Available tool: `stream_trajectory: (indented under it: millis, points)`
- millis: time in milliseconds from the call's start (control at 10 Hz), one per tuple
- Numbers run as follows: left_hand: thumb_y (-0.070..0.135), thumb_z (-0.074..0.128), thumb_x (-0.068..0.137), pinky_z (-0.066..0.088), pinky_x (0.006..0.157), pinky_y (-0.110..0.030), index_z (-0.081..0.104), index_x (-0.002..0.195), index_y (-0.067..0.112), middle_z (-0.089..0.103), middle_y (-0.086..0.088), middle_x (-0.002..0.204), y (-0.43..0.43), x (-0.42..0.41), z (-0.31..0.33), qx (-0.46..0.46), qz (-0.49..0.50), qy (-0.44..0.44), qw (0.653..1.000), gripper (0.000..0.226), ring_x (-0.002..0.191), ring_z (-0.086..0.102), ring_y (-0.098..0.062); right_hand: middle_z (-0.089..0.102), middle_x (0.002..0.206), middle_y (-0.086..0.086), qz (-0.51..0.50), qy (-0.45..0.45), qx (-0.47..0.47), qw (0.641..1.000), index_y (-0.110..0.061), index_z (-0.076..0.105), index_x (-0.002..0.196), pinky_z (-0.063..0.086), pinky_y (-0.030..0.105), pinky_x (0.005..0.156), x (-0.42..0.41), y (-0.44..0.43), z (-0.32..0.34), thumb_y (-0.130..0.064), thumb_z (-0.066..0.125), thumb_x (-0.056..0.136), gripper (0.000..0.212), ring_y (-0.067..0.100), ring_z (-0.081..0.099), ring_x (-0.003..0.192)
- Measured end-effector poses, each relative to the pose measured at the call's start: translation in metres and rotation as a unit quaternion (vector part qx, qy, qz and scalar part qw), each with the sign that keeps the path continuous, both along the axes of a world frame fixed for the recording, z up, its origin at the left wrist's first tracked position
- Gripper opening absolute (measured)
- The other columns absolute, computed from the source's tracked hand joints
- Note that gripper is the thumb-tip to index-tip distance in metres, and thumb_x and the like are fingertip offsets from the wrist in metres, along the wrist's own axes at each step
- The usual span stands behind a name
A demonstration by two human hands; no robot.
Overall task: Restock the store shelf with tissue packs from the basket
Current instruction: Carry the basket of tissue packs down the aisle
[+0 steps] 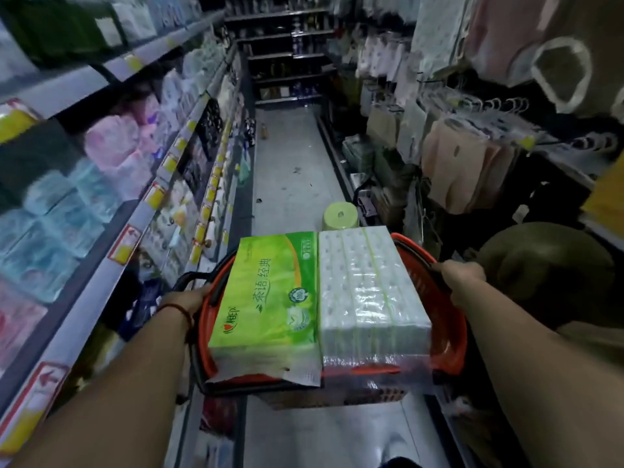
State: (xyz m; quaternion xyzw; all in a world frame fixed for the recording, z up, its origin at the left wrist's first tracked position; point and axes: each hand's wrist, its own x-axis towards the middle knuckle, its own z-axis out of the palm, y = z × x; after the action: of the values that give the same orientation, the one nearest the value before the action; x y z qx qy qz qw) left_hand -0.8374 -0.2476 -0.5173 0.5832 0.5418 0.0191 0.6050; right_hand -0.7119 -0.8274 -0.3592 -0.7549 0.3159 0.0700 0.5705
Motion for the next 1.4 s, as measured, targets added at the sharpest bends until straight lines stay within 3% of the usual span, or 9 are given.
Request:
stream_trajectory:
  millis: [100,200,300,400,500,900,1100,1200,1400]
  points:
    - [0.054,0.101,0.033,0.06,0.072,-0.063,0.059,0.137,0.008,0.075,-0.025,0.099,0.011,0.086,-0.014,-0.016,0.006,0.02,1.0,0.12,0.078,0.074,-0.039,0.066,0.115,0.024,0.001,0.003,-0.003,1.0,0.012,0.059,0.124,0.054,0.046,0.083,0.08,0.021,-0.018,-0.016,0.08,0.086,0.052,0.04,0.066,0.094]
    - [0.034,0.07,0.095,0.057,0.055,-0.041,0.061,0.134,0.007,0.072,-0.023,0.083,-0.087,0.135,0.084,-0.024,-0.013,0.012,1.0,0.048,0.059,0.065,-0.032,0.063,0.103,0.021,0.02,0.014,0.008,1.0,0.016,0.057,0.125,0.051,0.042,0.078,0.173,0.038,-0.036,-0.012,0.079,0.088,0.051,0.035,0.061,0.084]
    - [0.028,0.063,0.101,0.051,0.065,-0.044,0.055,0.141,0.004,0.07,-0.028,0.109,-0.096,0.207,0.092,-0.018,0.002,0.015,1.0,0.047,0.076,0.064,-0.038,0.06,0.108,0.022,0.058,0.017,-0.01,0.998,0.015,0.055,0.13,0.05,0.045,0.084,0.267,0.06,-0.04,-0.011,0.077,0.09,0.052,0.041,0.062,0.097]
    - [0.029,0.061,0.102,0.049,0.063,-0.044,0.058,0.132,-0.005,0.075,-0.025,0.079,-0.085,0.274,0.093,-0.052,0.024,0.037,0.998,0.046,0.071,0.061,-0.036,0.06,0.123,0.021,0.077,0.008,-0.017,0.997,0.012,0.052,0.135,0.049,0.043,0.09,0.358,0.089,-0.029,-0.013,0.078,0.09,0.057,0.045,0.06,0.116]
    - [0.03,0.057,0.104,0.05,0.054,-0.04,0.062,0.124,0.0,0.069,-0.016,0.056,-0.075,0.328,0.101,-0.079,0.051,0.018,0.995,0.037,0.051,0.065,-0.031,0.065,0.116,0.022,0.09,0.014,-0.046,0.995,0.01,0.06,0.125,0.056,0.046,0.091,0.439,0.121,-0.025,-0.017,0.082,0.085,0.053,0.042,0.066,0.105]
    - [0.021,0.051,0.106,0.045,0.063,-0.038,0.056,0.135,0.011,0.071,-0.02,0.084,0.033,0.536,0.091,-0.072,0.08,-0.031,0.994,0.03,0.063,0.062,-0.031,0.066,0.1,0.026,0.13,0.029,-0.038,0.99,0.015,0.063,0.119,0.051,0.04,0.072,0.688,0.254,-0.058,-0.008,0.081,0.085,0.045,0.032,0.064,0.084]
    - [0.014,0.047,0.106,0.044,0.031,-0.021,0.064,0.09,0.005,0.064,-0.004,0.043,0.058,0.618,0.074,-0.053,0.116,-0.011,0.992,0.025,0.031,0.059,-0.017,0.063,0.08,0.017,0.185,0.058,-0.017,0.981,0.002,0.064,0.104,0.05,0.037,0.064,0.803,0.316,-0.065,-0.008,0.077,0.085,0.025,0.028,0.06,0.067]
    - [0.013,0.047,0.106,0.047,0.041,-0.024,0.063,0.126,0.006,0.069,-0.011,0.071,0.058,0.649,0.06,-0.036,0.182,-0.027,0.982,0.027,0.059,0.061,-0.03,0.07,0.102,0.023,0.212,0.073,-0.006,0.974,0.007,0.063,0.119,0.058,0.04,0.064,0.874,0.349,-0.089,-0.014,0.079,0.082,0.046,0.034,0.069,0.078]
    - [0.024,0.054,0.104,0.049,0.065,-0.035,0.067,0.117,0.015,0.072,-0.011,0.071,0.059,0.671,0.029,-0.076,0.289,-0.034,0.954,0.021,0.074,0.061,-0.03,0.061,0.093,0.017,0.31,0.068,-0.046,0.947,0.004,0.05,0.123,0.055,0.043,0.076,0.94,0.419,-0.083,-0.018,0.072,0.092,0.044,0.034,0.062,0.086]
